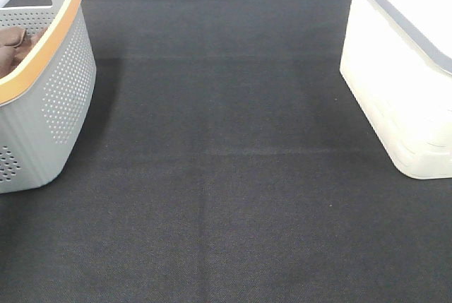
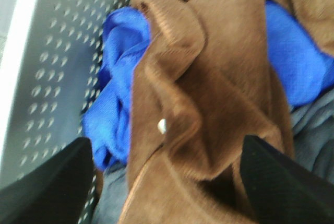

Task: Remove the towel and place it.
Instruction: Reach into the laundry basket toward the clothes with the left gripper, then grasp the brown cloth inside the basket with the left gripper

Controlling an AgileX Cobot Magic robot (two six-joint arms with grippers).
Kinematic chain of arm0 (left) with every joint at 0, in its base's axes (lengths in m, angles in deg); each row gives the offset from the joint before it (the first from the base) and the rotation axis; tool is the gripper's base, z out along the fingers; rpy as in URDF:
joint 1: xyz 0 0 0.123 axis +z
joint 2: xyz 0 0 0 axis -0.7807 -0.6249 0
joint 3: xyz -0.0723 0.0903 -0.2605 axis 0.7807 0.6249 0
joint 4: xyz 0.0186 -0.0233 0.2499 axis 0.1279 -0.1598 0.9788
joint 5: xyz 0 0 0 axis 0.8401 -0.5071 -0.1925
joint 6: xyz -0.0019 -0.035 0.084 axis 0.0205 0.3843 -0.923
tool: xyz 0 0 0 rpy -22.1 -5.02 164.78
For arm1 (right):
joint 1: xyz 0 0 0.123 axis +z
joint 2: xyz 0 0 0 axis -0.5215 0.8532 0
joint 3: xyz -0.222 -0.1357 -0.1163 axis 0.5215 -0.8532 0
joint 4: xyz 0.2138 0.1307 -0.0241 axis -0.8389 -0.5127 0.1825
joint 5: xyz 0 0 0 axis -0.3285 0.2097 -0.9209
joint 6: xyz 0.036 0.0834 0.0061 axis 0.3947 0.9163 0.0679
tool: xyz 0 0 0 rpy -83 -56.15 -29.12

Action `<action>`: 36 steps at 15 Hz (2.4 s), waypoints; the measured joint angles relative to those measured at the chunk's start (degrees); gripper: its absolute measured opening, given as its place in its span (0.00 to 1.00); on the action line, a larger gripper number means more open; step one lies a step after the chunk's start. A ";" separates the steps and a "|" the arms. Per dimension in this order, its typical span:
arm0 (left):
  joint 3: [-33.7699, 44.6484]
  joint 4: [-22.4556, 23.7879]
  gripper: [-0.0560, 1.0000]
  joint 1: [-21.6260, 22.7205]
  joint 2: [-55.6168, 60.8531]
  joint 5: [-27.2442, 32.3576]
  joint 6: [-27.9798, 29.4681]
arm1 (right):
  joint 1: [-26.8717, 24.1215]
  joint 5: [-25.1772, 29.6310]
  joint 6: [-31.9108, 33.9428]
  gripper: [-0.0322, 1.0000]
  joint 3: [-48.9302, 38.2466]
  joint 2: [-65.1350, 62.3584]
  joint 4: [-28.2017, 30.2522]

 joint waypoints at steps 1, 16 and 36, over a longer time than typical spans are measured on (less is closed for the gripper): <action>-0.11 0.00 0.73 0.00 -0.57 -1.72 0.00 | 0.00 0.00 0.00 0.84 0.00 0.00 0.00; -0.29 0.63 0.47 0.00 -3.55 -1.49 -0.23 | 0.00 0.00 0.00 0.84 0.00 0.00 0.06; -0.29 2.86 0.05 0.00 9.28 -2.69 -0.23 | 0.00 0.00 0.00 0.84 0.00 0.00 0.06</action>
